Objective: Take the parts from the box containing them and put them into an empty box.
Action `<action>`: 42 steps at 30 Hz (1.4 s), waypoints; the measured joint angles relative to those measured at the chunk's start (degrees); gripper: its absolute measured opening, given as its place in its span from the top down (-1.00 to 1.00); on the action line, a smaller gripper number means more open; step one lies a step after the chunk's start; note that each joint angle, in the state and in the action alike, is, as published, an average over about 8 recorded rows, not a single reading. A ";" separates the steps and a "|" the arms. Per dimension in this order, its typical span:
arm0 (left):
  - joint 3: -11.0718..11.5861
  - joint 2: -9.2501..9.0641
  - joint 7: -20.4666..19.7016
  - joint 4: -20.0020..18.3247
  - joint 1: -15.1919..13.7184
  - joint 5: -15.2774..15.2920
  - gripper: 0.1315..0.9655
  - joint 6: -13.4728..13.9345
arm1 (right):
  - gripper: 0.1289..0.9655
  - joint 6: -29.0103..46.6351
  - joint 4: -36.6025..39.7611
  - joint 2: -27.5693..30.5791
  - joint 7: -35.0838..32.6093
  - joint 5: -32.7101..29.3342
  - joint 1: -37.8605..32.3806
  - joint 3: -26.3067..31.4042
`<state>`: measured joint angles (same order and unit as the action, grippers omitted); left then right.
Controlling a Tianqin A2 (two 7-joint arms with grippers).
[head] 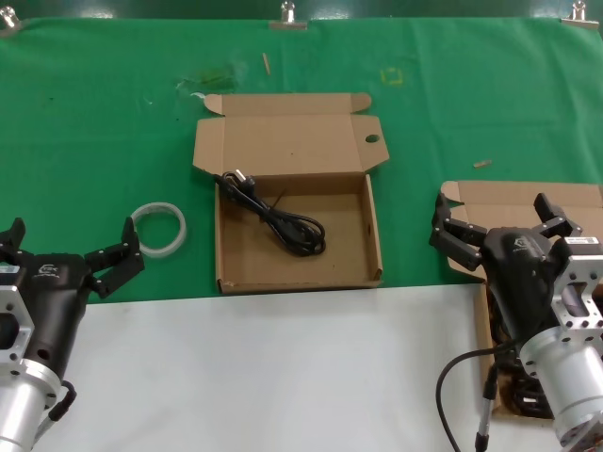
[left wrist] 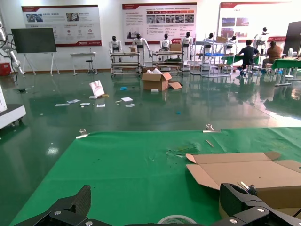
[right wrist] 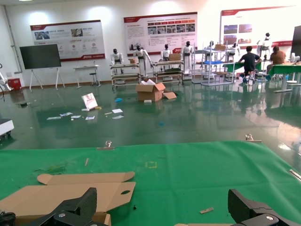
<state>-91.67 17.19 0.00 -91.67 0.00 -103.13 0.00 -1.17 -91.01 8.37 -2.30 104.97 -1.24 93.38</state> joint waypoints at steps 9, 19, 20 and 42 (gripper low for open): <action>0.00 0.00 0.00 0.00 0.00 0.00 -1.00 0.00 | -1.00 0.00 0.00 0.00 0.00 0.00 0.00 0.00; 0.00 0.00 0.00 0.00 0.00 0.00 -1.00 0.00 | -1.00 0.00 0.00 0.00 0.00 0.00 0.00 0.00; 0.00 0.00 0.00 0.00 0.00 0.00 -1.00 0.00 | -1.00 0.00 0.00 0.00 0.00 0.00 0.00 0.00; 0.00 0.00 0.00 0.00 0.00 0.00 -1.00 0.00 | -1.00 0.00 0.00 0.00 0.00 0.00 0.00 0.00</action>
<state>-91.67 17.19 0.00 -91.67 0.00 -103.13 0.00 -1.17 -91.01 8.37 -2.30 104.97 -1.24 93.38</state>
